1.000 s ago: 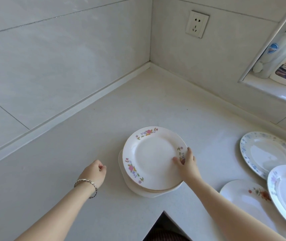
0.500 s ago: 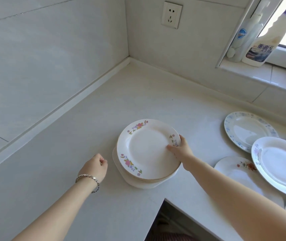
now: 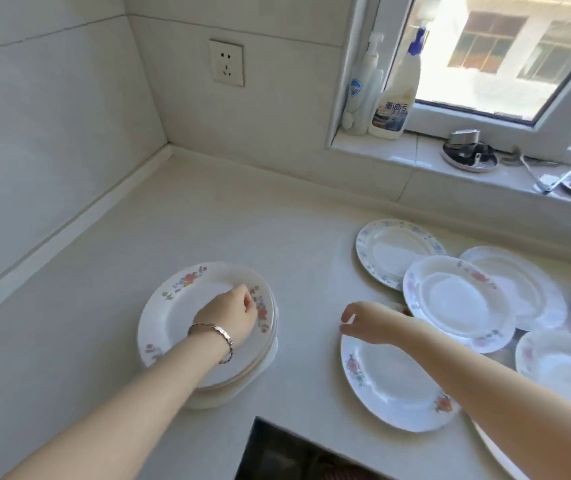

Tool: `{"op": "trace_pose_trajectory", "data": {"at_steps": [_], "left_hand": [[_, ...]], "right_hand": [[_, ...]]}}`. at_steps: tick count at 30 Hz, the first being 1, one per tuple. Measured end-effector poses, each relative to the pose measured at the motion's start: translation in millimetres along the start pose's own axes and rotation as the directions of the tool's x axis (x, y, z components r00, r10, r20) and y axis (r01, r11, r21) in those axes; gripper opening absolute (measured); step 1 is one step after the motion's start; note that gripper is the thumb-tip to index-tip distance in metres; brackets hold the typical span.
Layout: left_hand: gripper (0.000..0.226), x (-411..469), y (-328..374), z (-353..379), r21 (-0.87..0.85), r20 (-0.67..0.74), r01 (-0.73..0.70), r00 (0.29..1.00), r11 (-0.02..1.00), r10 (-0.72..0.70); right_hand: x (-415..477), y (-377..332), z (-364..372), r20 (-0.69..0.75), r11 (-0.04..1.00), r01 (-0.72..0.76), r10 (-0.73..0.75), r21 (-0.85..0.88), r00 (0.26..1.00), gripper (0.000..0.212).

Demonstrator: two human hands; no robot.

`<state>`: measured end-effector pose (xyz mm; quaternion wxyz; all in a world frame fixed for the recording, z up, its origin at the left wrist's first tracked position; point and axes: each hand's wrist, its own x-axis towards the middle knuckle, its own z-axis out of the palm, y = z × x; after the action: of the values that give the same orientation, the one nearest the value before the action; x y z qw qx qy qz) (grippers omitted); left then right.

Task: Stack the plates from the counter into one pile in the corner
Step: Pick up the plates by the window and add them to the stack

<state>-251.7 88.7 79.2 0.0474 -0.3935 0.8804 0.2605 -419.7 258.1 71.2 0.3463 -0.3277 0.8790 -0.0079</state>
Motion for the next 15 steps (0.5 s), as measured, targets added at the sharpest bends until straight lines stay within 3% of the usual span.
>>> {"op": "trace_pose_trajectory", "data": {"at_steps": [2, 6, 11, 13, 15], "left_hand": [[0.018, 7, 37, 15, -0.001, 0.041, -0.034, 0.999, 0.999, 0.034], [0.036, 23, 105, 49, 0.051, 0.104, -0.097, 0.99, 0.994, 0.091], [0.021, 41, 148, 82, 0.143, 0.144, -0.093, 0.987, 0.985, 0.073], [0.015, 45, 154, 92, 0.166, 0.144, -0.072, 0.988, 0.984, 0.048], [0.02, 48, 155, 100, 0.173, 0.146, -0.036, 0.989, 0.984, 0.01]], "right_hand": [[-8, 41, -10, -0.053, 0.998, -0.065, 0.064, -0.017, 0.997, 0.038], [-15, 137, -24, -0.138, 0.96, -0.213, 0.24, 0.183, 0.961, 0.038], [-3, 242, -30, -0.28, 0.831, -0.412, 0.525, 0.375, 0.804, 0.053], [4, 268, -31, -0.261, 0.756, -0.479, 0.622, 0.446, 0.739, 0.059], [12, 282, -32, -0.212, 0.722, -0.484, 0.641, 0.495, 0.738, 0.065]]}}
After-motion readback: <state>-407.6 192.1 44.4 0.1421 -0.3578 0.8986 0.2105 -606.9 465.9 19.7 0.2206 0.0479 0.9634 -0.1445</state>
